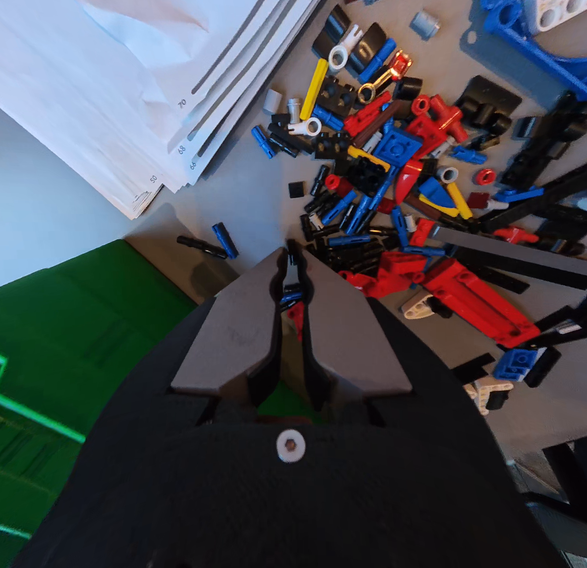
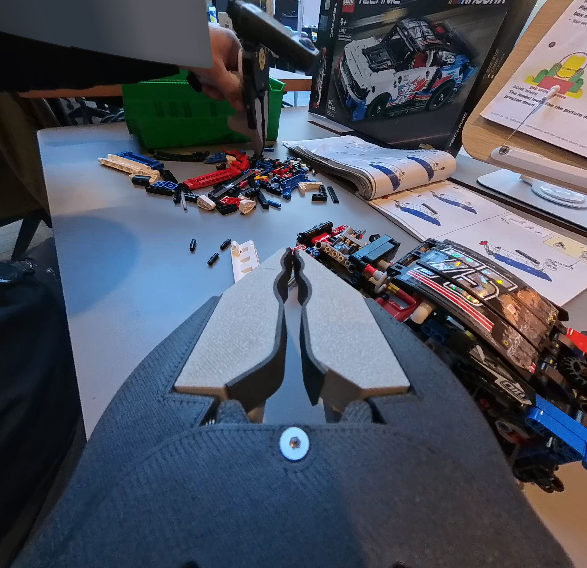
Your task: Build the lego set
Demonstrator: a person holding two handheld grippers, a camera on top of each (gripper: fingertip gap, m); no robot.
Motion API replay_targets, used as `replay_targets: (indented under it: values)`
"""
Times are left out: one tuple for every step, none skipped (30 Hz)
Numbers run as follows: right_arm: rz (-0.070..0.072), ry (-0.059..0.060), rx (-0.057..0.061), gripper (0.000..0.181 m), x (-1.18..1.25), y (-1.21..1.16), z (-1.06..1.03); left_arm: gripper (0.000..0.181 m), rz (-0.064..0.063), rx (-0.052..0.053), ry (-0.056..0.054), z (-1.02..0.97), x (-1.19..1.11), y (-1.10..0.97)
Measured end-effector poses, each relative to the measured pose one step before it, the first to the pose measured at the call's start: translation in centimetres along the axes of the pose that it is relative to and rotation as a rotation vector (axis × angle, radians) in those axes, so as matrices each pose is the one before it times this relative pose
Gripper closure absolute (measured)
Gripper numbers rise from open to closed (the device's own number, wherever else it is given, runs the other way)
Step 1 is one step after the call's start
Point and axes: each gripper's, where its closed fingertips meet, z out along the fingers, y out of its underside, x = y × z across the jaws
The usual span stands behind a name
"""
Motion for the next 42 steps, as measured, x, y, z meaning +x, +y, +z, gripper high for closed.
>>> replay_targets:
  values:
    - [0.0,0.0003,0.0,0.181,0.005,0.0,0.0,0.178,-0.0024,0.0122,-0.011,-0.555,-0.092,-0.148]
    - [-0.0003,0.0005,0.0001,0.181,0.01,-0.002,0.001,0.178,-0.0018,0.0203,-0.015,-0.792,-0.076,-0.247]
    - [-0.0003,0.0005,-0.0003,0.181,0.007,0.002,0.008,0.178,-0.0004,0.027,-0.013,-1.013,0.1,-0.349]
    - [0.0,0.0006,-0.0008,0.181,0.006,0.019,0.006,0.178,0.0053,0.0325,-0.0031,-1.183,0.501,-0.481]
    - [0.0003,0.0007,-0.001,0.181,0.013,0.01,0.014,0.178,0.0179,0.0399,0.0146,-1.254,1.1,-0.675]
    - [0.0007,0.0004,-0.0012,0.181,0.016,0.013,0.015,0.178,0.0322,0.0469,0.0321,-1.185,1.787,-0.857]
    - [0.0008,0.0001,-0.0013,0.181,0.011,0.014,0.015,0.179,0.0454,0.0458,0.045,-0.916,2.352,-0.98]
    - [0.0005,0.0001,-0.001,0.181,0.012,0.02,0.019,0.178,0.0524,0.0398,0.0501,-0.497,2.693,-1.026]
    - [-0.0001,0.0003,-0.0002,0.181,0.012,0.001,0.01,0.179,0.055,0.0307,0.057,0.011,2.915,-1.005]
    - [-0.0004,0.0006,0.0002,0.181,0.019,-0.005,0.013,0.179,0.0559,0.02,0.0685,0.491,3.039,-0.886]
    - [-0.0004,0.0005,-0.0002,0.181,0.008,0.0,0.008,0.179,0.0502,0.012,0.0669,0.893,2.809,-0.78]
    - [-0.0006,0.001,0.0002,0.181,0.01,-0.01,-0.013,0.179,0.0406,0.0058,0.0537,1.168,2.285,-0.673]
    - [-0.0011,0.0019,0.0011,0.181,0.009,-0.011,-0.018,0.178,0.0306,-0.0021,0.0471,1.296,1.847,-0.491]
    - [-0.0014,0.0024,0.0006,0.181,0.019,-0.005,-0.022,0.178,0.0229,-0.0141,0.0416,1.301,1.442,-0.209]
    - [-0.0011,0.0027,0.0,0.181,0.03,0.004,-0.024,0.178,0.0189,-0.0212,0.0259,1.212,0.924,-0.011]
    - [-0.0005,0.0016,0.0004,0.181,0.021,-0.002,-0.018,0.178,0.0178,-0.0198,0.0069,1.04,0.435,0.075]
    - [-0.0003,0.0004,0.0005,0.181,0.0,-0.005,-0.008,0.178,0.0169,-0.0193,-0.0007,0.869,0.141,0.167]
    - [-0.0005,-0.0002,0.0001,0.181,-0.007,0.0,-0.011,0.178,0.0103,-0.0179,-0.0004,0.698,0.014,0.22]
    - [-0.0008,-0.0009,-0.0001,0.181,-0.017,0.001,-0.003,0.177,-0.0005,-0.02,-0.0081,0.52,-0.201,0.312]
    - [-0.0008,-0.0009,-0.0003,0.181,-0.019,0.003,0.005,0.175,-0.0026,-0.0185,-0.0055,0.378,-0.197,0.333]
    - [-0.0008,-0.0008,-0.0001,0.181,-0.017,0.0,0.006,0.174,0.0009,-0.0102,0.0094,0.203,0.067,0.251]
    - [-0.0004,-0.0008,-0.0001,0.181,-0.017,0.001,-0.003,0.172,0.003,0.0024,0.0137,0.051,0.17,0.077]
    - [0.0003,-0.0008,-0.0003,0.181,-0.006,0.003,0.009,0.171,0.0003,0.0106,0.0036,-0.041,0.044,-0.073]
    - [0.0009,-0.0007,-0.0004,0.181,0.003,0.006,0.002,0.171,-0.0019,0.0085,-0.0006,-0.091,-0.03,-0.065]
    - [0.0013,-0.0005,-0.0003,0.181,0.002,0.003,0.012,0.169,-0.0023,0.007,-0.0001,-0.085,-0.051,-0.056]
    - [0.0014,-0.0001,-0.0002,0.181,0.018,0.003,0.005,0.168,-0.0024,0.0073,-0.0021,-0.056,-0.119,-0.075]
    - [0.0011,0.0005,-0.0001,0.181,0.018,0.001,0.004,0.168,-0.0036,0.0046,-0.0043,-0.041,-0.155,-0.02]
    - [0.0009,0.0012,-0.0001,0.181,0.029,0.002,0.004,0.167,-0.0028,-0.0006,-0.004,-0.073,-0.143,0.087]
    - [0.0006,0.0015,0.0002,0.181,0.029,0.0,-0.006,0.167,-0.001,0.004,-0.0118,-0.217,-0.204,0.087]
    - [-0.0003,0.0021,0.001,0.181,0.026,-0.01,-0.014,0.168,-0.0032,0.0164,-0.0176,-0.422,-0.216,0.0]
    - [-0.001,0.003,0.0011,0.181,0.034,-0.012,-0.016,0.168,-0.0086,0.0289,-0.0112,-0.583,-0.094,-0.084]
    - [-0.0006,0.0035,0.0002,0.181,0.056,-0.01,-0.01,0.169,-0.0157,0.0383,-0.0071,-0.702,-0.005,-0.117]
    - [0.0002,0.004,-0.0002,0.181,0.077,0.005,-0.006,0.169,-0.0199,0.0421,-0.0107,-0.765,-0.047,-0.048]
    - [0.0006,0.0052,-0.0001,0.181,0.098,0.002,0.007,0.169,-0.0202,0.0442,-0.0215,-0.772,-0.181,0.048]
    - [0.001,0.006,0.0003,0.181,0.126,-0.003,0.014,0.168,-0.0186,0.0484,-0.0344,-0.732,-0.375,0.073]
    - [0.0009,0.007,0.0012,0.181,0.133,-0.014,0.009,0.166,-0.0183,0.0534,-0.0382,-0.618,-0.443,0.019]
    - [0.0004,0.0085,0.0019,0.181,0.17,-0.032,0.005,0.164,-0.0149,0.0563,-0.024,-0.456,-0.236,-0.041]
    - [-0.0001,0.0093,0.0022,0.181,0.18,-0.04,0.026,0.161,-0.0118,0.0645,-0.0161,-0.304,-0.115,-0.282]
    - [-0.0006,0.0099,0.0021,0.181,0.191,-0.038,0.026,0.158,-0.0079,0.0746,-0.0159,-0.146,-0.079,-0.511]
    - [-0.0012,0.0106,0.0006,0.181,0.188,-0.033,0.039,0.158,-0.002,0.0813,-0.0229,-0.046,-0.162,-0.672]
    - [-0.0022,0.012,-0.0012,0.181,0.201,0.0,0.035,0.157,0.0082,0.0848,-0.0389,-0.032,-0.335,-0.729]
    - [-0.0033,0.0142,-0.001,0.181,0.217,-0.001,0.009,0.156,0.0252,0.0708,-0.0397,-0.053,-0.272,-0.588]
